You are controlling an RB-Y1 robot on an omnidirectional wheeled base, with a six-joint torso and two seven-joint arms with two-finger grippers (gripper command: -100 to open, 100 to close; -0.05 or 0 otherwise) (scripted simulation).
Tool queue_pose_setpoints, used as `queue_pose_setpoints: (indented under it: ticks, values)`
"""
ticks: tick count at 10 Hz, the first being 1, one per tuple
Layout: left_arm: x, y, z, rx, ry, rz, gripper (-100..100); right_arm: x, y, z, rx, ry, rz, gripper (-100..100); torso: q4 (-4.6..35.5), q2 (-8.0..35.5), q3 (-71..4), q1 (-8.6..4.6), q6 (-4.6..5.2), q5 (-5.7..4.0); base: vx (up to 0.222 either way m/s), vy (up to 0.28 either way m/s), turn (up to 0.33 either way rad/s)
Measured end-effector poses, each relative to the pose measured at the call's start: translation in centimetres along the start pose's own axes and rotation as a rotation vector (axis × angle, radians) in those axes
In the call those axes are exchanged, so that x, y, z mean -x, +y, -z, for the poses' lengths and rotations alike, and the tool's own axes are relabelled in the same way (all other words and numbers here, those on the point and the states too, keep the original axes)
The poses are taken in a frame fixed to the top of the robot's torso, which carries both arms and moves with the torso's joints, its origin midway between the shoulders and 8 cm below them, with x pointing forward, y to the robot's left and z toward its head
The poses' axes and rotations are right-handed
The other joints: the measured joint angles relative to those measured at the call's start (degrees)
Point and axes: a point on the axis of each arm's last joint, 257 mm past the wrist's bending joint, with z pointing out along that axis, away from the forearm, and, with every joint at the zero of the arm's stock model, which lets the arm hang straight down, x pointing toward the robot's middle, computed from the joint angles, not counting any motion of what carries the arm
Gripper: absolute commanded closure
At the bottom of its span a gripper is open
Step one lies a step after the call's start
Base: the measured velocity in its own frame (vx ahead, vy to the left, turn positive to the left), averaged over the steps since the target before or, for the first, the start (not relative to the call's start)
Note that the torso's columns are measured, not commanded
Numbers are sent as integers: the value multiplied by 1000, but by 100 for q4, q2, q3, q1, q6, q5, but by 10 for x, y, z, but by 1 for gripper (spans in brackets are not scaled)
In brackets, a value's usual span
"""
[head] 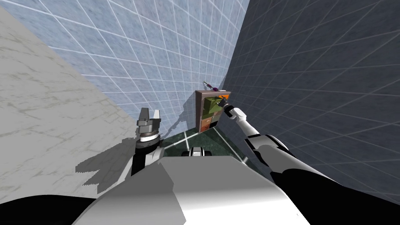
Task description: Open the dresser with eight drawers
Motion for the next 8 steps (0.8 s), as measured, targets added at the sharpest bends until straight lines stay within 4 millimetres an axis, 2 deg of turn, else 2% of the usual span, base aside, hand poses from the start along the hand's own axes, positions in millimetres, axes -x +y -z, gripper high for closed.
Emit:
queue_pose_setpoints:
  ticks: [2, 3, 8]
  values:
    - [0, 0, 0, 0, 0, 0, 0, -9, -15, -2, -1, 5, -2, -100, 7, 7, 6, -2, 5, 1, -19, 32, 6]
    - [0, 0, 0, 0, 0, 0, 0, -9, -16, -2, -2, 6, -3, 0, -1, -5, -2, -8, 2, -2, 0, 0, 0]
    - [0, 0, 0, 0, 0, 0, 0, -9, -16, -2, -2, 5, -3, 0, -4, -9, -6, 4, 0, 1, 0, 0, 0]
